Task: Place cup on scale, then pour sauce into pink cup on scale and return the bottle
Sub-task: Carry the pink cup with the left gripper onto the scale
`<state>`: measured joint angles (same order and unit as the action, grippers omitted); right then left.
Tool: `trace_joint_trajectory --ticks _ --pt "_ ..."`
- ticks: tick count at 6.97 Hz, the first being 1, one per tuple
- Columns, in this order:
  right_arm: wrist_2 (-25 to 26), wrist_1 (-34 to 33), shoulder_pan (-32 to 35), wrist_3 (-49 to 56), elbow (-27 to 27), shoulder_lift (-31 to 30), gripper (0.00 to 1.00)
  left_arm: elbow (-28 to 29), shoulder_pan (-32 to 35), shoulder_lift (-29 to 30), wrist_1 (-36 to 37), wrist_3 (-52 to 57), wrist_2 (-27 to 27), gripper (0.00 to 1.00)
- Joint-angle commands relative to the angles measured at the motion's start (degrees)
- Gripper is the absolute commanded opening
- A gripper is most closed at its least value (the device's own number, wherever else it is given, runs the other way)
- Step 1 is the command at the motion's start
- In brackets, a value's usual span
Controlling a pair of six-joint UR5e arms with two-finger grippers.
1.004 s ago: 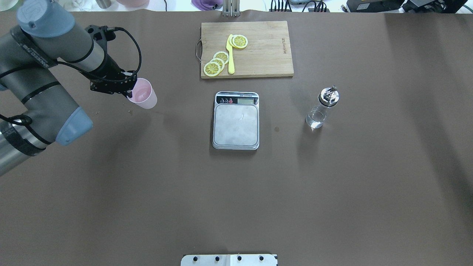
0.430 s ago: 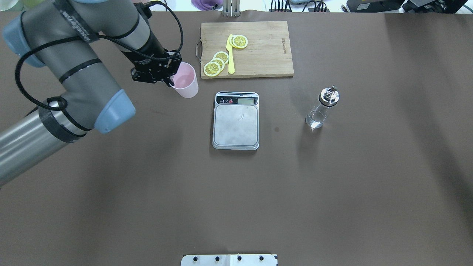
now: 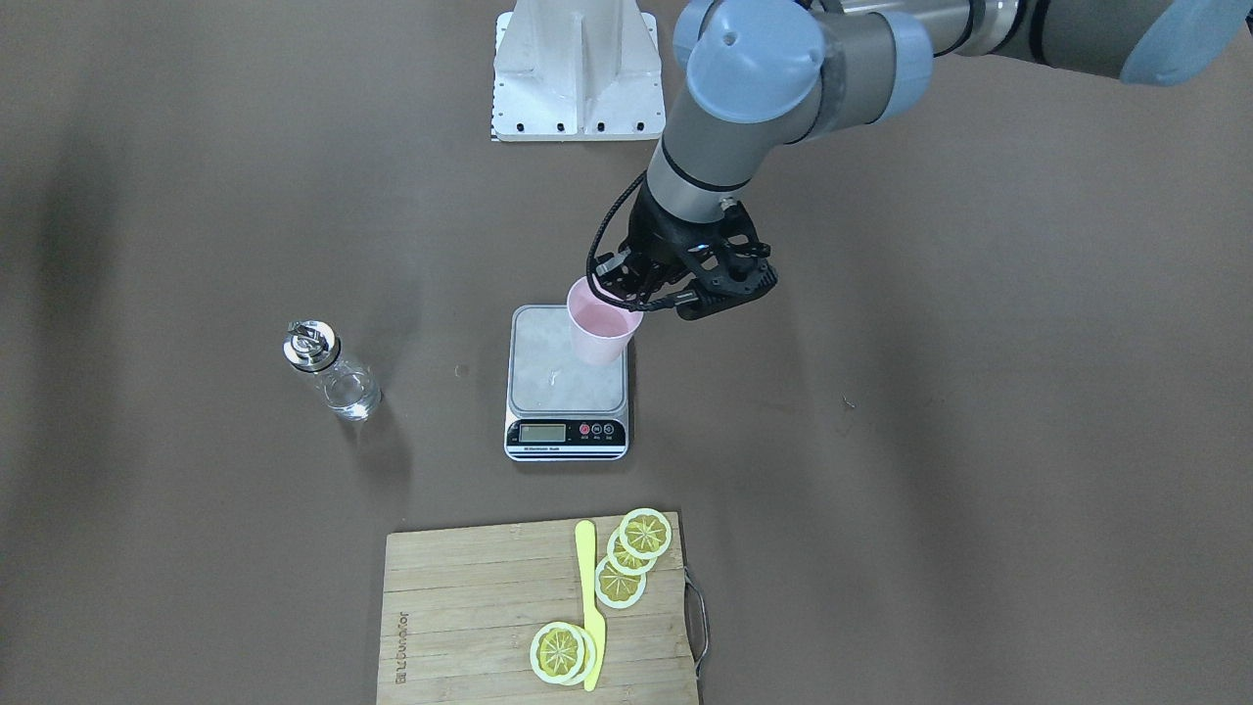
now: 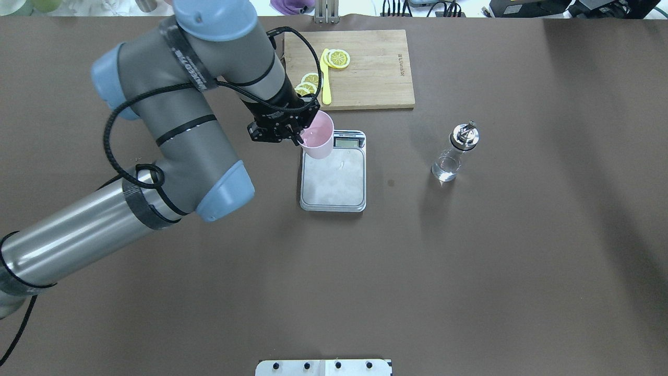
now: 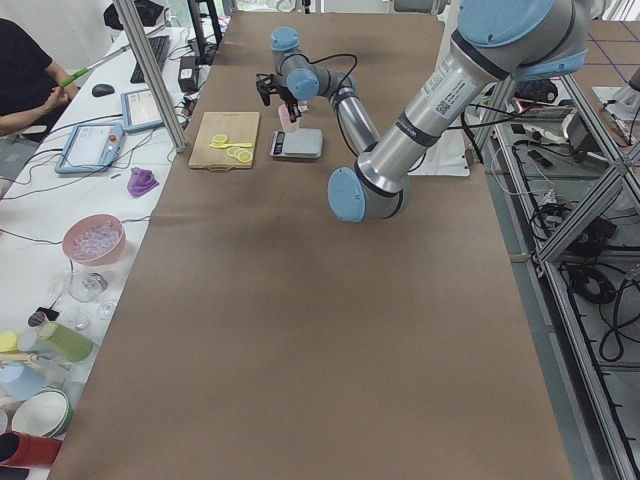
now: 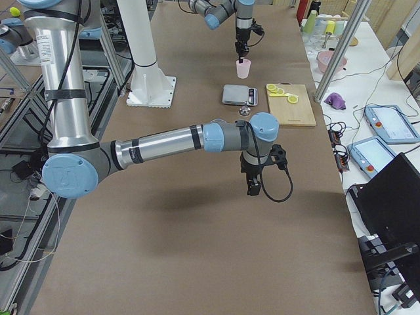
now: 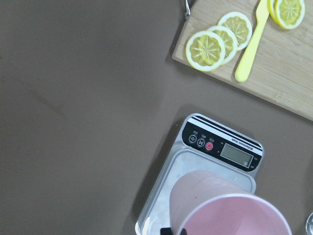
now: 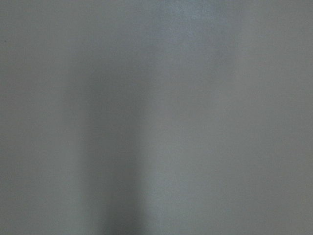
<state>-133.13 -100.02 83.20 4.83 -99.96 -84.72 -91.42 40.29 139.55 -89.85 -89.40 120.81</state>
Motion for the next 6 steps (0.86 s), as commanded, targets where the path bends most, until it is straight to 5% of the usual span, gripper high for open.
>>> trace_joint_trajectory --ticks 1,6 --pt "-0.55 0.26 -0.14 0.00 0.38 -1.32 1.00 4.57 -2.74 2.48 -0.24 -0.86 -2.24 0.00" --pt "-3.46 0.44 -0.14 -0.09 -0.32 -1.51 1.00 7.48 -4.95 2.31 -2.88 -0.60 -4.80 0.00"
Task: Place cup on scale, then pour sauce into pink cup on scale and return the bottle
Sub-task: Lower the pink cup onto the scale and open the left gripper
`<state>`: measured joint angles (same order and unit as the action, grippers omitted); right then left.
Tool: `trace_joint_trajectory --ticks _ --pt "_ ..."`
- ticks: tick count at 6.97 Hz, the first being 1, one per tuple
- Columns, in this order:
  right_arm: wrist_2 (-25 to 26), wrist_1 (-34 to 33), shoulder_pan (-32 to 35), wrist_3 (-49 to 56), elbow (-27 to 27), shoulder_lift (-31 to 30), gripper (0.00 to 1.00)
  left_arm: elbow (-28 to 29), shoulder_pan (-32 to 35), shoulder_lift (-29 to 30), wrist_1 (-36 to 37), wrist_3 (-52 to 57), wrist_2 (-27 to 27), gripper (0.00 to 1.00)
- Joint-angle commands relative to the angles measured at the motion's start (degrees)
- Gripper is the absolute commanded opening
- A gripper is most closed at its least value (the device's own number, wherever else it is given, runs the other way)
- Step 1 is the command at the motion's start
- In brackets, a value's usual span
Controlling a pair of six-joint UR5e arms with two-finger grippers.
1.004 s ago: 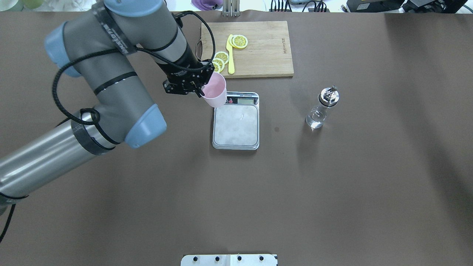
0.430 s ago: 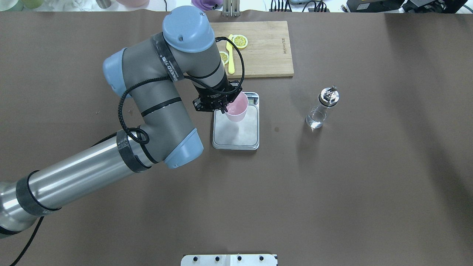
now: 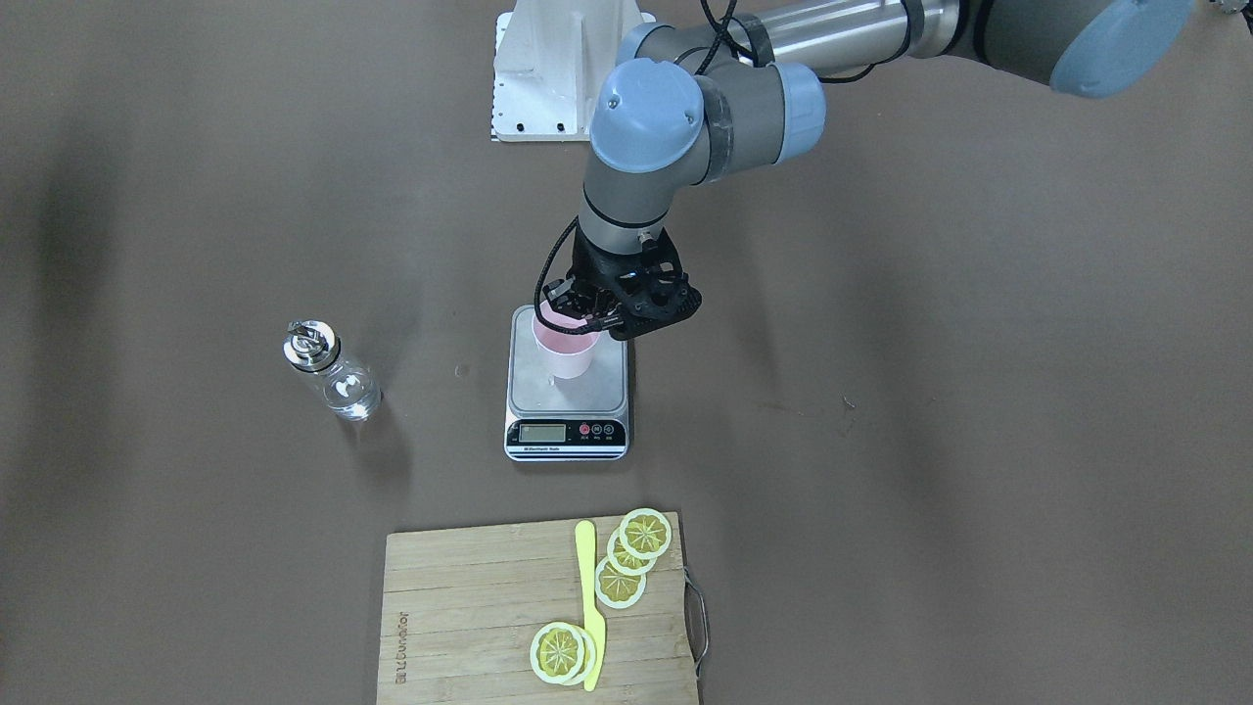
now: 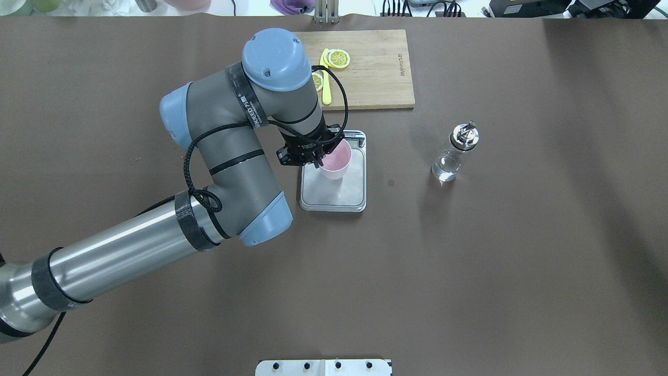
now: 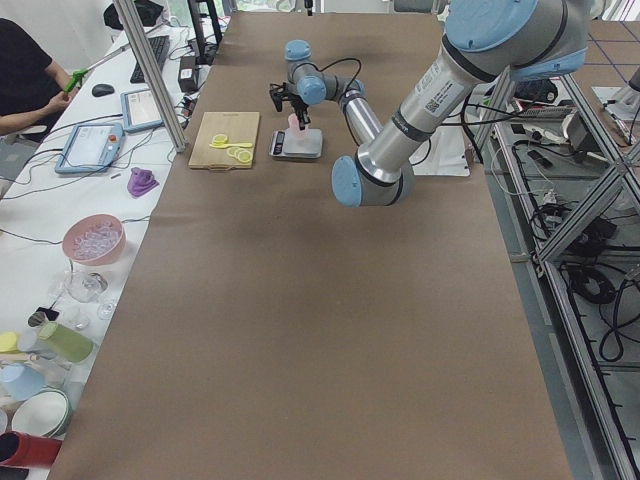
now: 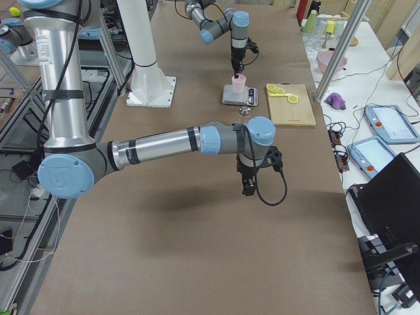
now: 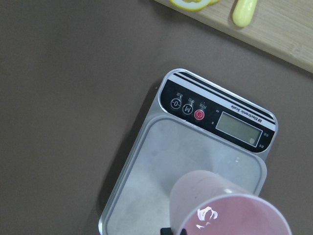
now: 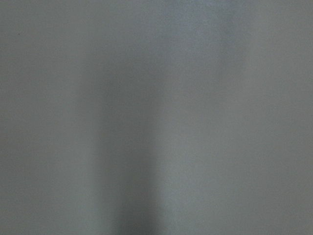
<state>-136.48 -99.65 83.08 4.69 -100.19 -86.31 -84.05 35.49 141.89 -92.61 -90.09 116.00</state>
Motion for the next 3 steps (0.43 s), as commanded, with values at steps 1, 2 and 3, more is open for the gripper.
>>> trace_joint_trajectory --ticks 1,2,3 --pt "0.50 0.07 -0.02 0.06 -0.27 0.44 1.00 0.20 -0.16 -0.21 -0.20 0.18 -0.07 0.00" --pt "0.08 0.07 -0.02 0.06 -0.36 0.44 1.00 1.16 -0.16 -0.22 -1.42 0.18 0.02 0.00" --pt "-0.02 0.07 -0.02 0.06 -0.44 0.44 1.00 1.95 -0.24 -0.22 -2.74 0.27 0.02 0.00"
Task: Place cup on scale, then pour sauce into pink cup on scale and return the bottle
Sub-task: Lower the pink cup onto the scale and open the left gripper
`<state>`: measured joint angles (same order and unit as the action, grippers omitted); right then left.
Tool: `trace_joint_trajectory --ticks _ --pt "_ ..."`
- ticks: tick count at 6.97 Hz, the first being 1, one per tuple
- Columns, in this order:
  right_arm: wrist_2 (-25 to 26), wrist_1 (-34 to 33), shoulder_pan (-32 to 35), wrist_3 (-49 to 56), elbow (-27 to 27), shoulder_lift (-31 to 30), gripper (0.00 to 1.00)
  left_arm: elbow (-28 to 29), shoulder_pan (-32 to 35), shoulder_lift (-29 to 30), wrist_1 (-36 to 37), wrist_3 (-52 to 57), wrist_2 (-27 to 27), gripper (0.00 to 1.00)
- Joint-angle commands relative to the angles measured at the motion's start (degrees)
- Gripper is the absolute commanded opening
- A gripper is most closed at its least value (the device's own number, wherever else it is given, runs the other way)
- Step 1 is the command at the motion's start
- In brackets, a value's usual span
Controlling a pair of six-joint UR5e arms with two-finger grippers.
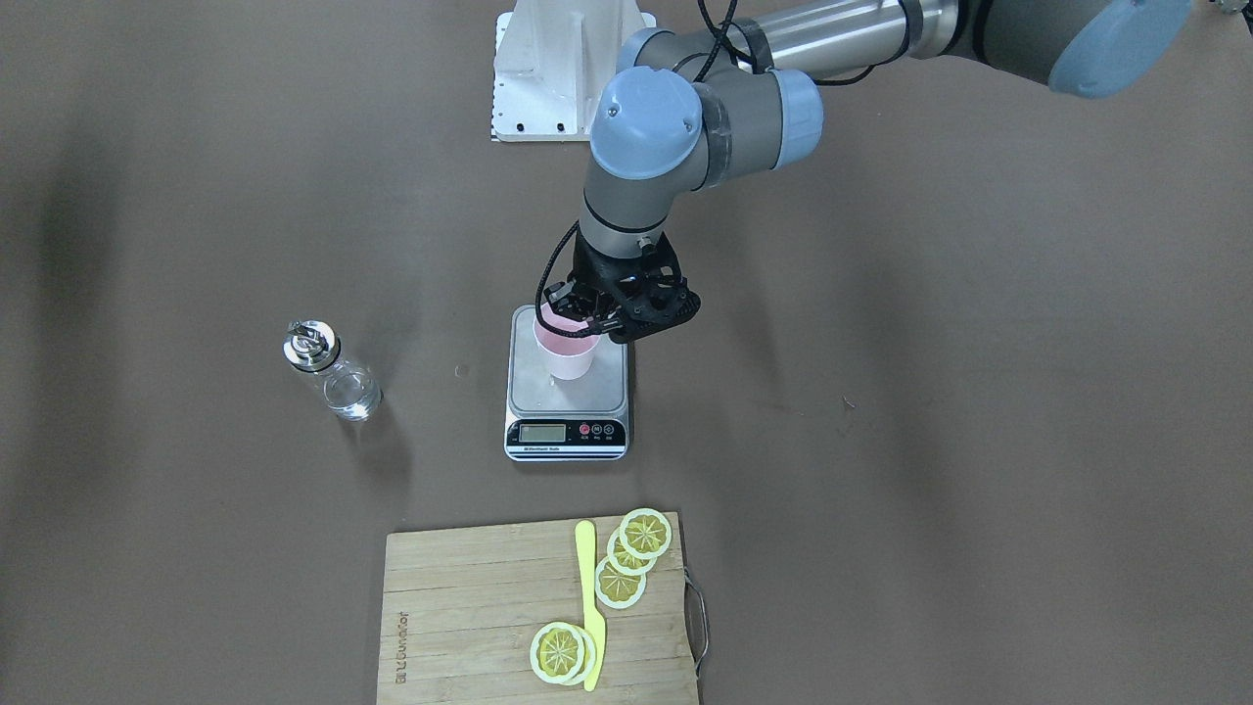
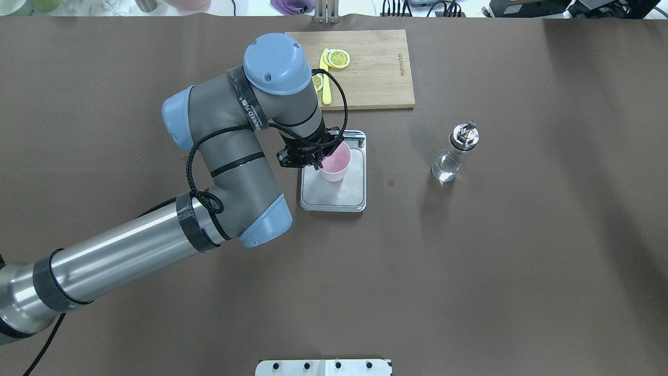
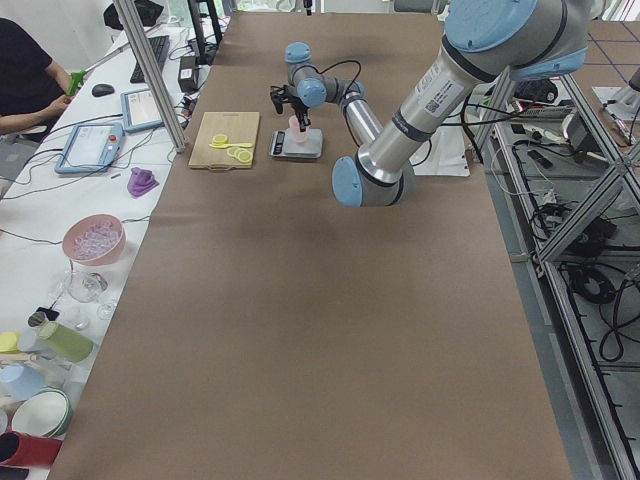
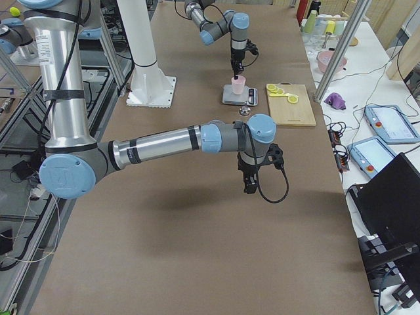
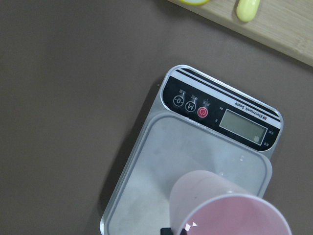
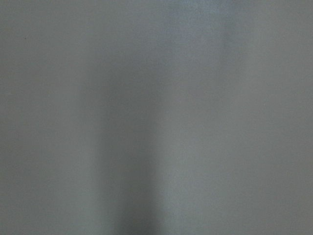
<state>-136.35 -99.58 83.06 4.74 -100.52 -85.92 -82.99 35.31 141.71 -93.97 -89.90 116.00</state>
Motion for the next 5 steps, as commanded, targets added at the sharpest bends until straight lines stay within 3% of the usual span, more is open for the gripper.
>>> trace_joint_trajectory --ticks 1,2,5 --pt "-0.05 0.00 0.00 0.00 -0.38 0.05 1.00 0.90 -0.07 -0.03 -1.39 -0.01 0.02 0.20" --pt "-0.14 0.00 0.00 0.00 -0.38 0.05 1.00 0.90 -0.07 -0.03 -1.39 0.17 -0.07 0.99" --pt "0.47 0.00 0.09 0.09 -0.82 1.01 1.00 -4.08 1.33 -0.90 -0.16 0.34 0.37 0.99"
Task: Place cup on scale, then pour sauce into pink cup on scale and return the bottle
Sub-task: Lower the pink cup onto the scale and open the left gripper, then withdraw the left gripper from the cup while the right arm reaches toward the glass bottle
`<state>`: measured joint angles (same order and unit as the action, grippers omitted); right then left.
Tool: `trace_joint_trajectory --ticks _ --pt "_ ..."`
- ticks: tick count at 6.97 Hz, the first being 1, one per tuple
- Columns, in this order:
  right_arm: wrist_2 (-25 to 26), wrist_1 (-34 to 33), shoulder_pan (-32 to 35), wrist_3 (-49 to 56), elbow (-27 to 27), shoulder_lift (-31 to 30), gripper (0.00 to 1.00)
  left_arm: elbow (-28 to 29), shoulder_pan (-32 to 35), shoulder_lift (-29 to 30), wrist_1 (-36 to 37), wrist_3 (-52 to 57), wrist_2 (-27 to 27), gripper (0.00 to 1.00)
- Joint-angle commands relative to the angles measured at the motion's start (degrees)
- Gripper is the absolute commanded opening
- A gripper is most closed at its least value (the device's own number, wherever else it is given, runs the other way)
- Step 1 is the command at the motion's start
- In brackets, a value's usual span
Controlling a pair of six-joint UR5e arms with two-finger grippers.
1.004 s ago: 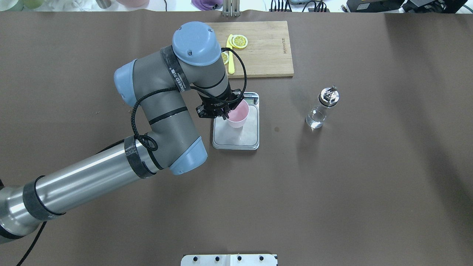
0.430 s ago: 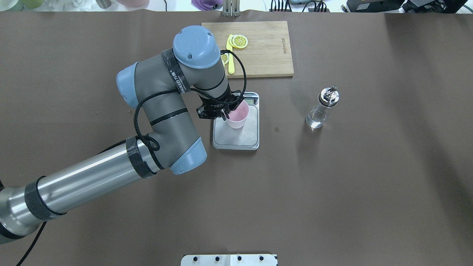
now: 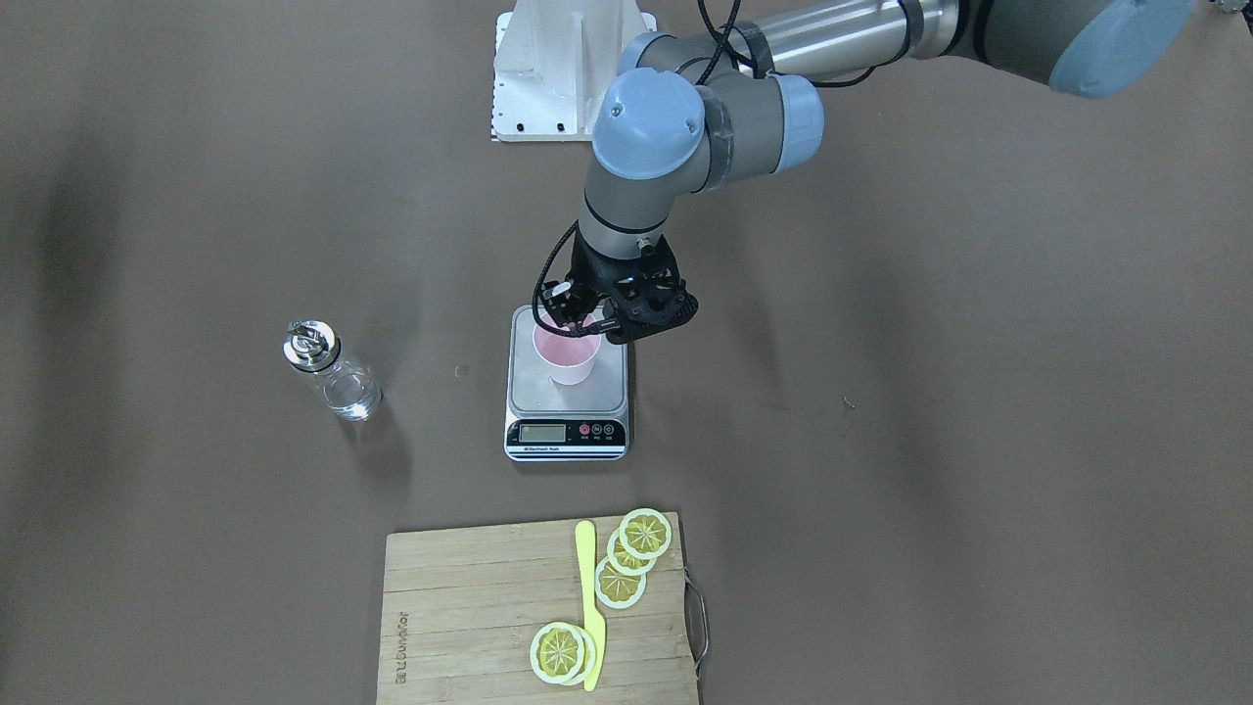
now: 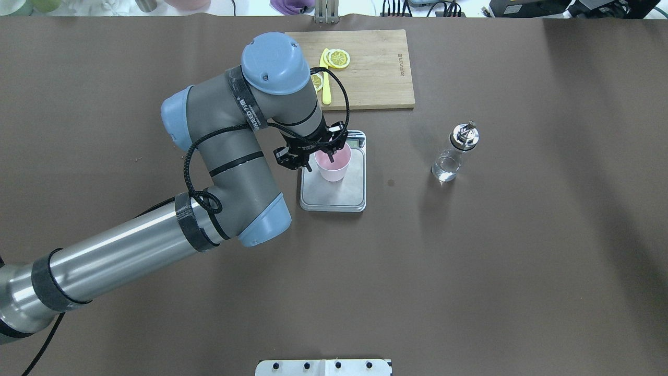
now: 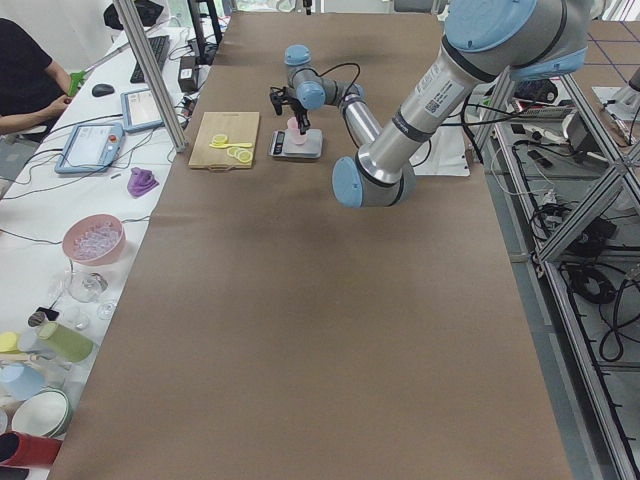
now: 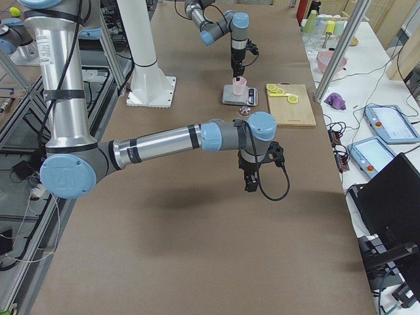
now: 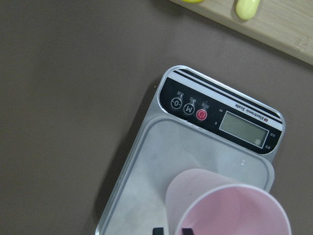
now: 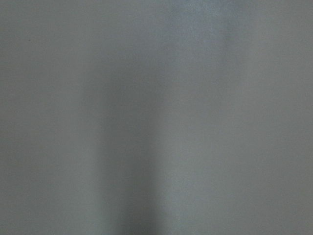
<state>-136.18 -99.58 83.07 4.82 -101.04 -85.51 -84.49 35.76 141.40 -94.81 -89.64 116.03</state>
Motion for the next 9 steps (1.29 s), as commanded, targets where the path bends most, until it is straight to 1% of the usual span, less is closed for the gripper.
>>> trace_joint_trajectory --ticks 1,2,3,4,5,7,9 --pt "1.43 -0.09 0.08 0.01 -2.99 0.69 1.00 -6.09 2.28 -1.82 3.03 0.25 1.03 0.99" --pt "1.09 0.00 0.08 0.01 -6.41 0.08 1.00 -9.87 3.86 -3.22 7.06 4.52 1.82 0.99" --pt "1.52 0.00 0.08 0.62 -9.40 0.25 1.00 -15.21 4.40 -6.37 10.40 10.48 1.39 0.99" --pt "0.83 -0.09 0.25 0.10 -12.74 -0.62 1.00 -17.44 6.84 -8.40 10.87 11.50 1.65 0.99" --pt "0.30 0.09 0.16 0.27 -13.73 -0.45 1.00 -17.64 7.48 -9.38 10.88 11.59 1.57 0.99" --pt "-0.67 1.84 -0.36 -0.08 -19.43 1.48 1.00 -18.43 9.32 -11.05 10.88 12.81 1.65 0.99" --pt "-0.15 7.00 -0.97 -1.64 -20.07 3.57 1.00 -19.92 10.73 -13.69 10.88 13.61 1.74 0.99"
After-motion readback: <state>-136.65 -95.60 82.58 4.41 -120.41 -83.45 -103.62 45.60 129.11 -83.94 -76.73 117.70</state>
